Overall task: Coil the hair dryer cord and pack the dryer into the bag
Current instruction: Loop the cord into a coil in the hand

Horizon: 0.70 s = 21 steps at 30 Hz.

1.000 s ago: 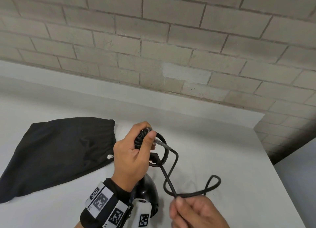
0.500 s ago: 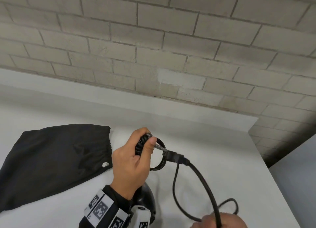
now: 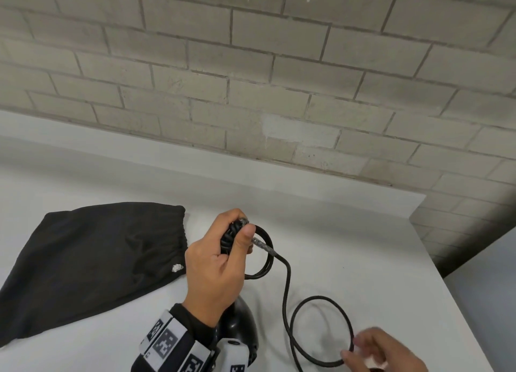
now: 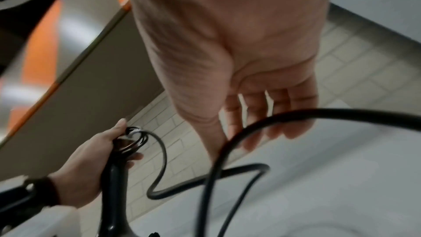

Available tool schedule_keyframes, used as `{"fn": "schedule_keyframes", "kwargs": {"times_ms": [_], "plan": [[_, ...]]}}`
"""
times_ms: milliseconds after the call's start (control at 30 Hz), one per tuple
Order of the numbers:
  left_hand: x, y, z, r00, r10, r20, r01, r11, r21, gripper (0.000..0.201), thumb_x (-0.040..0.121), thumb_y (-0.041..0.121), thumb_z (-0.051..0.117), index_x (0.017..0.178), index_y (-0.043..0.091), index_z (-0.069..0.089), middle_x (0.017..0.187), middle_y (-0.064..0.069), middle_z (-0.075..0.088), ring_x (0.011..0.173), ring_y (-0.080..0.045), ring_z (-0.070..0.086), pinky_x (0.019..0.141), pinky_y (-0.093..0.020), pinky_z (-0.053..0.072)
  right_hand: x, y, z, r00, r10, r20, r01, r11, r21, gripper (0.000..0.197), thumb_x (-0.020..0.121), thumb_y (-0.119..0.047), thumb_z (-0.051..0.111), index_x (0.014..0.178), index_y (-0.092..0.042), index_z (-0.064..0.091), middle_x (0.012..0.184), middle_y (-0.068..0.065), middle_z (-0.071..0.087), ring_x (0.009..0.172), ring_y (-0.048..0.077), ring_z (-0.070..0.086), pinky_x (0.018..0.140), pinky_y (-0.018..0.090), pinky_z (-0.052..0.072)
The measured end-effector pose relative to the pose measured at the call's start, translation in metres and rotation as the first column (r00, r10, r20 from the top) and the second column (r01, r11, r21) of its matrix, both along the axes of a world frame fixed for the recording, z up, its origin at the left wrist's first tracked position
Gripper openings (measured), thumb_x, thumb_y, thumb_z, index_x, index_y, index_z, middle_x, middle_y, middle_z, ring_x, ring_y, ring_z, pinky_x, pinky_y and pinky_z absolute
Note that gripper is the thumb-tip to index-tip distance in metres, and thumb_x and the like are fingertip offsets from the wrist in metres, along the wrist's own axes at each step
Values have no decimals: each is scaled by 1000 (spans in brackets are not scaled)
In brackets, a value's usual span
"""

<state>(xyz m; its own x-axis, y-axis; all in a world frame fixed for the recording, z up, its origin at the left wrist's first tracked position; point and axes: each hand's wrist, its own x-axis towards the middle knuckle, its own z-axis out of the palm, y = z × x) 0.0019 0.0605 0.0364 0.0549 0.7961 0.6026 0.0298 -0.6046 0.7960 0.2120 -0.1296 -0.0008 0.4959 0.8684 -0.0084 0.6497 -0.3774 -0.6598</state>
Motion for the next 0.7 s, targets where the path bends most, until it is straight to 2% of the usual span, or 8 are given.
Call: {"fn": "schedule_keyframes", "kwargs": {"times_ms": [67,133,200,300,367,433,500,700], "plan": [[0,0,0,1000,-5,-1,5,1000,2,30,93,63,49,98,35,60,71,5,66,59,-18,68,59,-45,56,-23,14,2,978,50,201,-71,992,102,32,58,-51,67,85,-43,53,73,-25,52,57,10,58,63,16,41],[-1,0,0,1000,-7,-8,7,1000,8,29,93,62,49,99,35,59,71,5,66,59,-17,69,59,-44,56,-45,33,16,983,12,182,-68,950,304,31,63,-51,61,92,-45,53,88,-26,55,77,7,58,67,13,43],[-1,0,0,1000,-7,-13,7,1000,1,30,93,62,49,99,35,59,72,6,66,59,-16,69,59,-43,57,-70,45,30,992,42,116,-81,930,358,32,70,-51,59,101,-46,53,102,-30,55,94,-3,55,76,5,42],[-1,-1,1,1000,-16,-12,16,1000,-4,26,93,57,51,100,34,60,75,7,67,61,-14,70,59,-41,57,-92,64,29,977,215,12,-208,928,308,51,79,-60,54,126,-55,33,130,-41,37,120,-19,37,89,-4,30],[-2,0,1,1000,-13,-28,13,1000,3,21,93,52,52,99,33,60,76,7,67,60,-14,70,59,-40,57,-93,79,29,954,301,10,-294,925,242,54,87,-59,52,131,-59,20,133,-46,31,126,-23,26,93,-3,27],[-3,0,0,1000,-6,-29,6,1000,8,22,94,52,52,99,32,61,75,7,66,60,-15,69,58,-42,56,-89,90,37,930,365,41,-363,899,245,36,94,-50,49,120,-62,27,115,-38,50,117,-13,45,87,8,41],[-4,1,0,1000,-10,-17,10,1000,8,22,94,51,52,98,31,62,72,5,66,60,-17,68,58,-43,55,-87,93,49,933,338,121,-358,857,371,16,96,-39,50,107,-49,45,93,-21,59,90,2,59,71,17,48],[-3,3,0,997,-56,-51,58,997,47,26,96,56,49,99,33,60,66,6,63,56,-17,66,53,-41,54,-81,100,90,887,273,373,-449,698,558,12,95,-26,57,99,-21,67,81,-17,55,71,-6,48,67,4,34]]}}
